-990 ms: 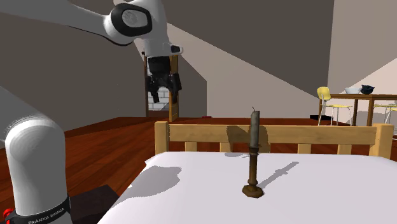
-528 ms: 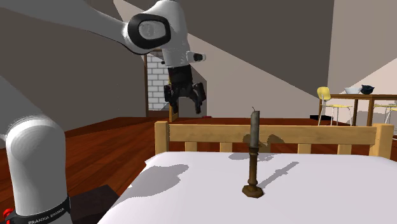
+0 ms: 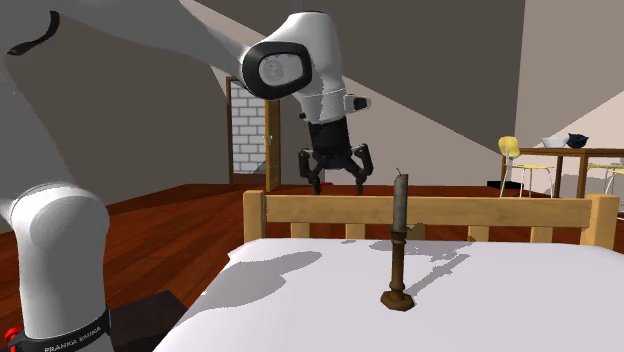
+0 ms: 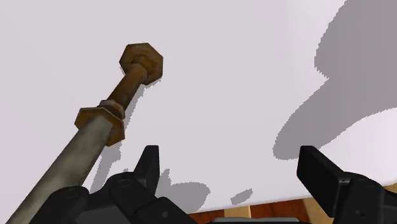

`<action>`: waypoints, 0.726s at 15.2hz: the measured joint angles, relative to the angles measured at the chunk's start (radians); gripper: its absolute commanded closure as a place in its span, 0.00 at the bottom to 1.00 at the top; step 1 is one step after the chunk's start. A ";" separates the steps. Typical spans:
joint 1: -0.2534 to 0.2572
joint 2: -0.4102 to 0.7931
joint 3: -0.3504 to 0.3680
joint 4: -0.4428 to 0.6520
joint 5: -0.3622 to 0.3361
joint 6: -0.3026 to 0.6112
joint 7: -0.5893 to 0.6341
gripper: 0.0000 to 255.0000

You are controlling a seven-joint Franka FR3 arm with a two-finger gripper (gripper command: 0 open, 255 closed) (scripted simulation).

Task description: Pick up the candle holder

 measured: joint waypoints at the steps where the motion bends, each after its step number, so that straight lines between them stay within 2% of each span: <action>1: 0.020 0.033 -0.039 0.017 0.028 0.020 -0.051 0.00; 4: 0.094 0.144 -0.153 0.089 0.145 0.054 -0.208 0.00; 7: 0.172 0.333 -0.295 0.207 0.364 0.045 -0.431 0.00; 9: 0.159 0.473 -0.338 0.280 0.541 0.008 -0.589 0.00; 11: 0.131 0.531 -0.330 0.314 0.620 -0.009 -0.656 0.00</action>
